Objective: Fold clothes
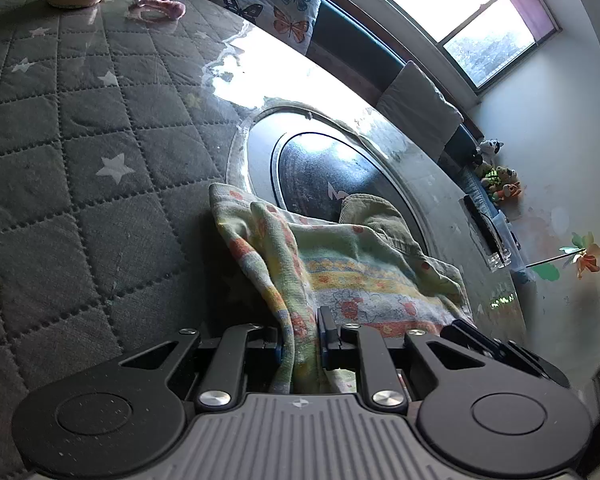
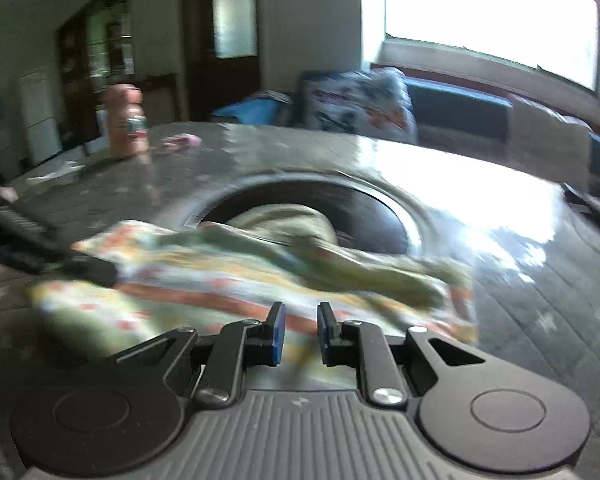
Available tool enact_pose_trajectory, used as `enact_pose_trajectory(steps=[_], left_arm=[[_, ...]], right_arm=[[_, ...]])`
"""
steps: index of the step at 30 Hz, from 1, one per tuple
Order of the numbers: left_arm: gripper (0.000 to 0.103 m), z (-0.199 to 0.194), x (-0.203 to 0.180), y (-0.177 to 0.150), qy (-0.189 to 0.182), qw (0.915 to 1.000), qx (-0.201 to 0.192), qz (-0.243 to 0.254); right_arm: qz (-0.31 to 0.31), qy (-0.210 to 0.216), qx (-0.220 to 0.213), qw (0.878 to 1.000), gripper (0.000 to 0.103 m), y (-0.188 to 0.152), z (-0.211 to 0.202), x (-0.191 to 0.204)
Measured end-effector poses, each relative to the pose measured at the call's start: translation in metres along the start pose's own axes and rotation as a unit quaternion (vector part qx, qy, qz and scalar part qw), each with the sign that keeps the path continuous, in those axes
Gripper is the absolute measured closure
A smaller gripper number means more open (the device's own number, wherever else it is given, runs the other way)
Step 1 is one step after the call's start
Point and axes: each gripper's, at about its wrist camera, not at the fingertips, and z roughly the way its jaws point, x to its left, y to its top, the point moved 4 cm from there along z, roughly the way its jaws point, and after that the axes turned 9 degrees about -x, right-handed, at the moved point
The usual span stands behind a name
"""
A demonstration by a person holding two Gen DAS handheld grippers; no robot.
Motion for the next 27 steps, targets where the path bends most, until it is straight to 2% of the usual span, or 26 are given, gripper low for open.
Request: enact_pose_trajectory(steps=[2,3,7,12,20,22,24,25,27], left_arm=[[0.085,0.0,0.0,0.0,0.0,1.0,0.0,0.002],[0.085,0.0,0.0,-0.001,0.0,1.0,0.0,0.003],[0.085,0.0,-0.001,0.0,0.002,1.0,0.0,0.005],[0.085,0.001,-0.003,-0.001,0.004,0.9999,0.0,0.016],[0.085,0.002,-0.007,-0.001,0.01,0.9992,0.0,0.037],[0.085,0.002,-0.008,-0.001,0.01,0.9991,0.0,0.04],[0.085,0.002,-0.008,0.0,0.01,0.9991,0.001,0.042],[0.085,0.002,-0.008,-0.001,0.011,0.999,0.001,0.044],[0.085,0.001,-0.01,-0.001,0.013,0.9986,0.0,0.051]], right_arm=[[0.015,-0.019,0.006,1.0,0.084,-0.007,0.007,-0.018],[0.02,-0.026,0.006,0.999,0.077,-0.009,0.01,-0.025],[0.037,-0.061,-0.004,0.997,0.075,-0.01,0.014,-0.048],[0.062,-0.092,-0.018,0.994,0.057,-0.008,0.013,-0.07],[0.101,-0.093,-0.008,0.991,0.056,-0.013,0.026,-0.085],[0.104,-0.091,-0.009,0.99,0.057,-0.013,0.027,-0.084],[0.107,-0.088,-0.01,0.99,0.067,-0.013,0.028,-0.082],[0.109,-0.086,-0.009,0.99,0.078,-0.013,0.027,-0.081],[0.114,-0.085,-0.01,0.99,0.09,-0.012,0.025,-0.08]])
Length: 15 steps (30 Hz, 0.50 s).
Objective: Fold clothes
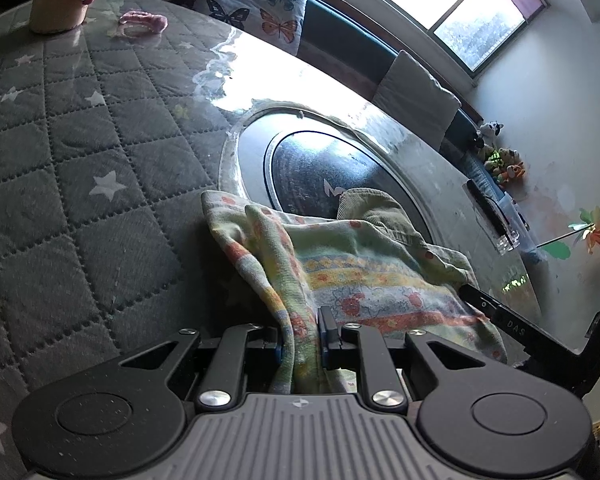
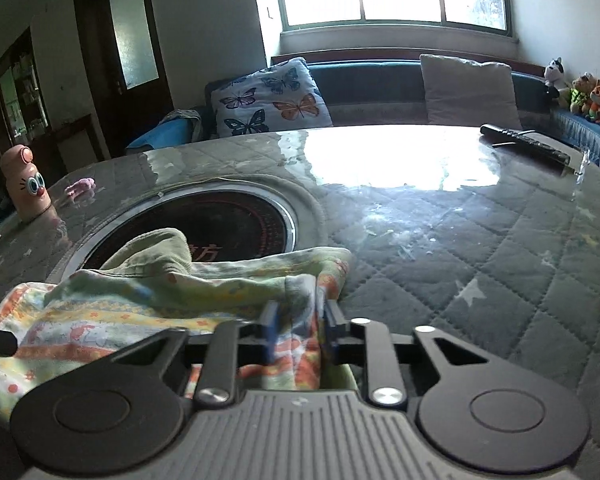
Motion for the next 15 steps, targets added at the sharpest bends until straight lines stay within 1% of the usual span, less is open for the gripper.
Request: enact_pose_trajectory(steps=[2,3,9,15], left_arm=[[0.086,-0.001,-0.003,0.0,0.002,1.0,-0.002,0.007],[0.088,-0.002,-0.004,0.0,0.003,0.9999,-0.002,0.011],[0.091,-0.008,-0.024,0.004,-0.011,0.9993,-0.011,0.034],[0.092,-0.003,-0.063,-0.002,-0.038,0.9975,-0.005,0.06]], right_arm=[[0.007,0.002,-0.006,1.0,0.094,0.001,-0.004,0.0],[0.011,0.003,-0.009,1.0,0.095,0.001,-0.007,-0.001],[0.043,0.007,-0.048,0.998,0.096,0.003,-0.043,-0.008],[0.035,-0.013,-0.074,0.997,0.097,0.007,-0.083,-0.024]])
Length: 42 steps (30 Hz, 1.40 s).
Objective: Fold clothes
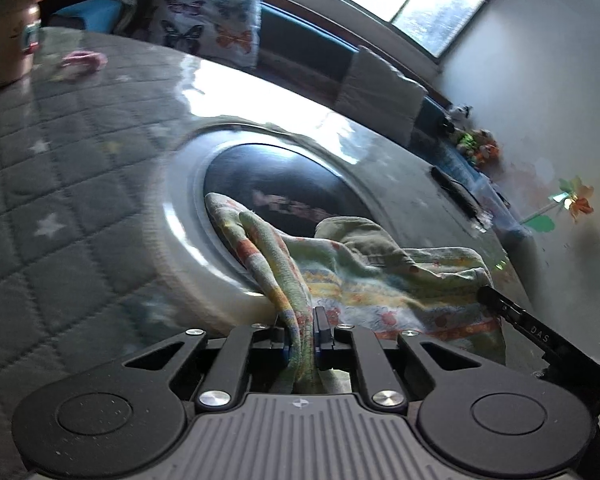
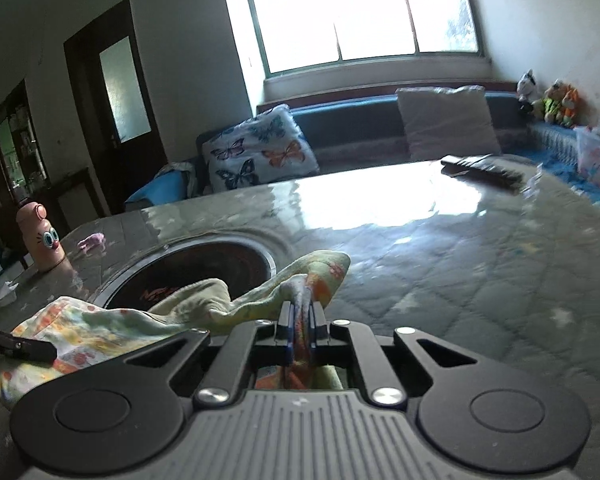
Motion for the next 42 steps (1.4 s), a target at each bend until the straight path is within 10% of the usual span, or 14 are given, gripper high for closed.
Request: enact_pose_trajectory(steps=[15,42], left_arm=[[0.092,0.059,-0.116,-0.009,-0.051,0.9957,0.039,0.066],[0.092,0.14,-0.225,0.008,-0.052,0.9843,0.055,0.159]], right_arm=[[-0.012,-0.074,-0.049,0.996,0.097,0.038,-0.064,-0.083],[-0.002,-0.145,-0.069,0.987,0.097,0.071,-0.062,-0.181]])
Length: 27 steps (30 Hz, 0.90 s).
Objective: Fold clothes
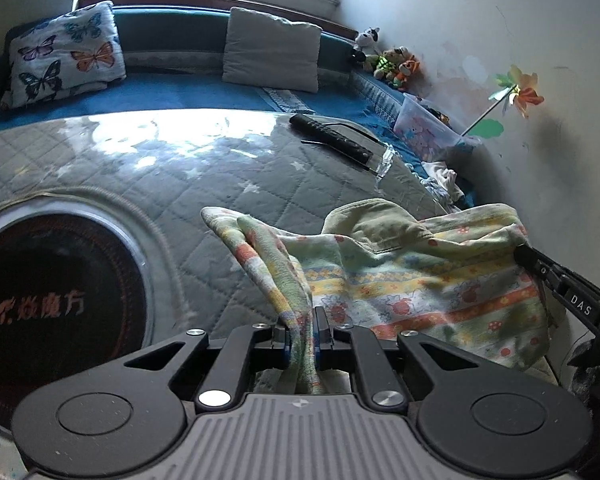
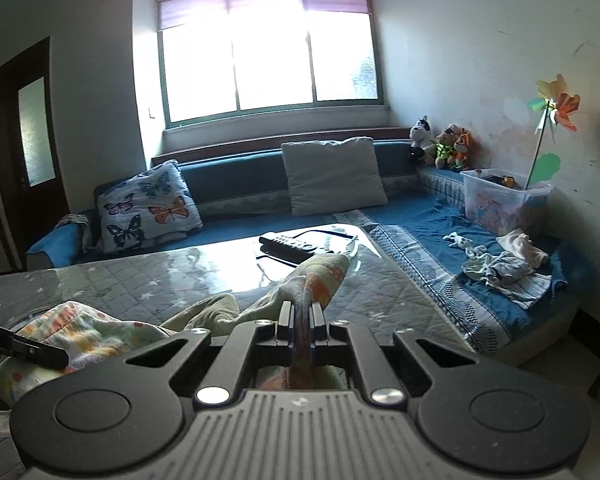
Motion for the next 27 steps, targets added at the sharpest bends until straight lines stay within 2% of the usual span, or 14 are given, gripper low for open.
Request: enact_pose_trajectory(steps=[27], left_arm=[[0.092,0.038,-0.011,-0.016,0.002,0.9988,0.045,0.022]], right_arm=[[0.007,-0.039,0.037,0.999,0.097,-0.024,0.019,-0.029]])
